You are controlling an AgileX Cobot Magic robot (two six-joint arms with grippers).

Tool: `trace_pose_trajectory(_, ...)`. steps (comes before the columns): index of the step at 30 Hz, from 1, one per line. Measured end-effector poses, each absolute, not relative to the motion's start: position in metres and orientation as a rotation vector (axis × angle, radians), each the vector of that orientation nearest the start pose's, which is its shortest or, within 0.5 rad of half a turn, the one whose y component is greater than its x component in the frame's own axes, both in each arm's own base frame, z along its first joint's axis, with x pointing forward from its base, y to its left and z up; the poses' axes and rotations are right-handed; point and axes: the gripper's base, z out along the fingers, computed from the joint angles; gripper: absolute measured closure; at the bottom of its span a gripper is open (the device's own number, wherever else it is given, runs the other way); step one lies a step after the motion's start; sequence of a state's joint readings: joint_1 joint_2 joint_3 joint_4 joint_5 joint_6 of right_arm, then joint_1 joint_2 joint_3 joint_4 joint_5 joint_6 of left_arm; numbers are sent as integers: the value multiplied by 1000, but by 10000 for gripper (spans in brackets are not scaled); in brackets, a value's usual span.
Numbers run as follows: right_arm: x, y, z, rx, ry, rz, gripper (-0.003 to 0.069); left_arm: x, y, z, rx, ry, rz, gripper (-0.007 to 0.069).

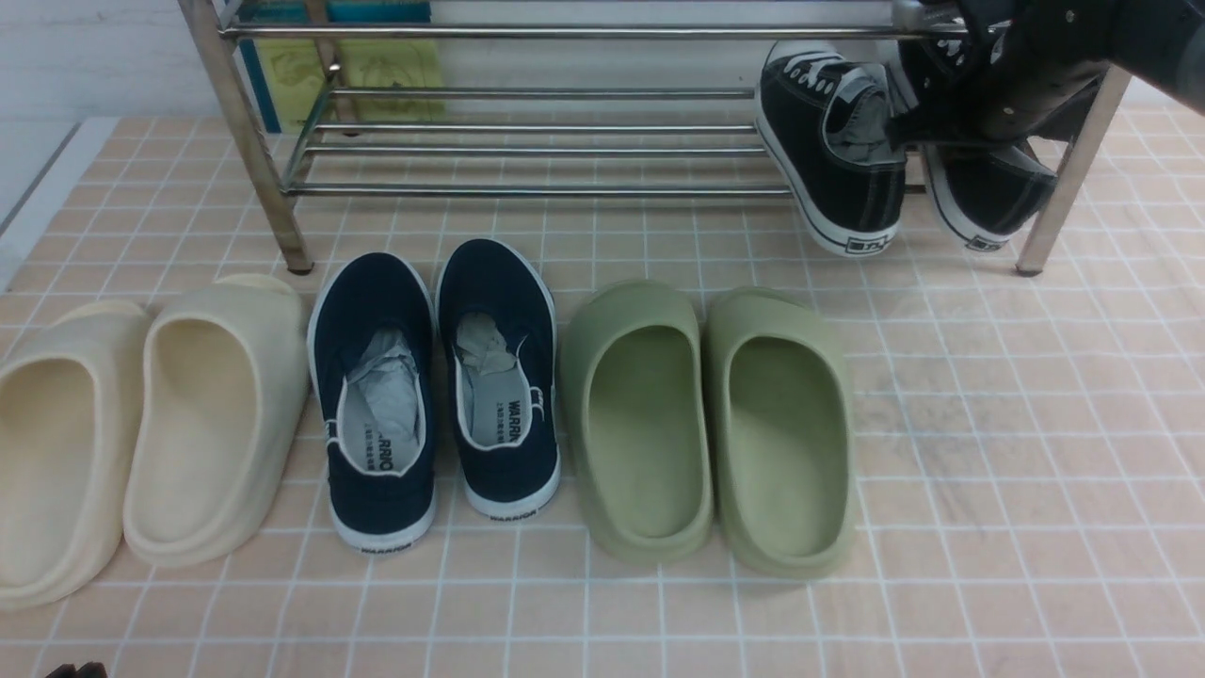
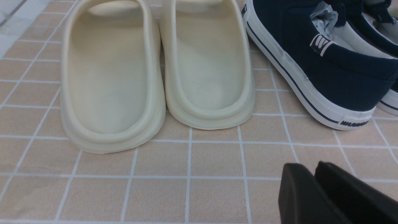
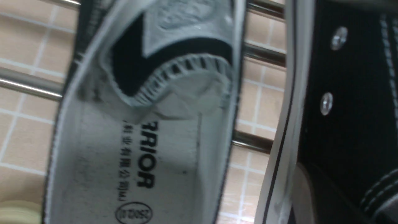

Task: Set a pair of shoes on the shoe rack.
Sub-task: Use the right arm to put a shoe into the shoe rack

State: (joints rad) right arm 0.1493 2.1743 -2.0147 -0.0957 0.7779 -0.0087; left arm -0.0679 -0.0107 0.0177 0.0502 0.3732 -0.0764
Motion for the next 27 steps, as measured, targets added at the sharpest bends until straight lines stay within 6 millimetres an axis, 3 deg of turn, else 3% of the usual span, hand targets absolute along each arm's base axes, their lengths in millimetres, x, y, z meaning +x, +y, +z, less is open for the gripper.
trace_pose_trajectory(6, 501, 71, 265, -232, 2411, -21, 620, 52, -2, 174, 23, 1863, -50, 505)
trace_pose_trajectory(8, 501, 72, 265, -225, 2413, -6, 581, 52, -2, 174, 23, 1863, -50, 502)
trace_pose_trajectory(14, 501, 74, 268, -199, 2409, 30, 335, 52, -2, 174, 23, 1863, -50, 496)
trace_pose_trajectory(17, 499, 73, 269, -184, 2430, 35, 244, 52, -2, 174, 23, 1863, -50, 490)
trace_pose_trajectory(21, 495, 73, 275, -182, 2468, 33, 266, 52, -2, 174, 23, 1863, -50, 486)
trace_pose_trajectory(27, 487, 72, 302, -177, 2477, 35, 419, 52, -2, 174, 23, 1863, -50, 481)
